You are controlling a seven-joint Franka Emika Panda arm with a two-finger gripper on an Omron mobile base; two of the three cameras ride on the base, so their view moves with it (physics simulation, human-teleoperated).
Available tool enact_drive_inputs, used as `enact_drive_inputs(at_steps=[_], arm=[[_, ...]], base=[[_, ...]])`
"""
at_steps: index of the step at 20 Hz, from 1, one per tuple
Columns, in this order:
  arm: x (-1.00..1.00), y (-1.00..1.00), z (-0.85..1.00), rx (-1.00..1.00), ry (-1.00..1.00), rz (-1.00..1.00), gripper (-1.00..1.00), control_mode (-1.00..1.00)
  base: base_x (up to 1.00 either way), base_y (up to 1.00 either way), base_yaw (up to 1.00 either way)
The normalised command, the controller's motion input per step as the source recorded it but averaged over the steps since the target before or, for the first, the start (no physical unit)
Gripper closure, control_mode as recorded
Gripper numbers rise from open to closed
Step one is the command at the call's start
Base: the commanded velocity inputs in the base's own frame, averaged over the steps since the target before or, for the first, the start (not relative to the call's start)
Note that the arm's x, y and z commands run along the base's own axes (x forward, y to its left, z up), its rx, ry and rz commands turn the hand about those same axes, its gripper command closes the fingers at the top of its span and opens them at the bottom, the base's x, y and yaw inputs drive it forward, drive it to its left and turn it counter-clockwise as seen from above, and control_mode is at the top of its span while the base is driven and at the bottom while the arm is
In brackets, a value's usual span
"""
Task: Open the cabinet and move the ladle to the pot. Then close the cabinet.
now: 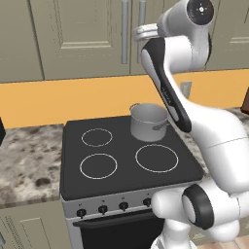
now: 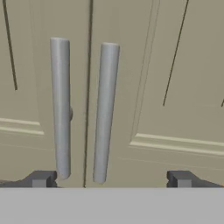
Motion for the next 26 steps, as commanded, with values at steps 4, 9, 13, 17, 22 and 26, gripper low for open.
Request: enact_drive_inputs(at_steps=[4,9,13,17,22,26], arm=[[0.37,0.11,0.0,0.0,-0.02,0.0,-1.0,-1.0],[0.51,0.03,0.0,0.0,-0.01,0.0,-1.0,-1.0],[0.43,0.02,0.0,0.0,-0.02,0.0,-1.0,-1.0],[0.29,0.01,0.0,0.0,-0.16,0.0,-1.0,-1.0],[0.45,0.04,-0.02,0.0,-0.02,0.0,-1.0,-1.0],[0.65,0.04,-0.04,0.0,0.0,0.0,-1.0,-1.0]], base=[[0.0,0.0,0.0],[0.0,0.0,0.0],[0.0,0.0,0.0],[0.0,0.0,0.0],[0.0,0.0,0.0],[0.0,0.0,0.0]])
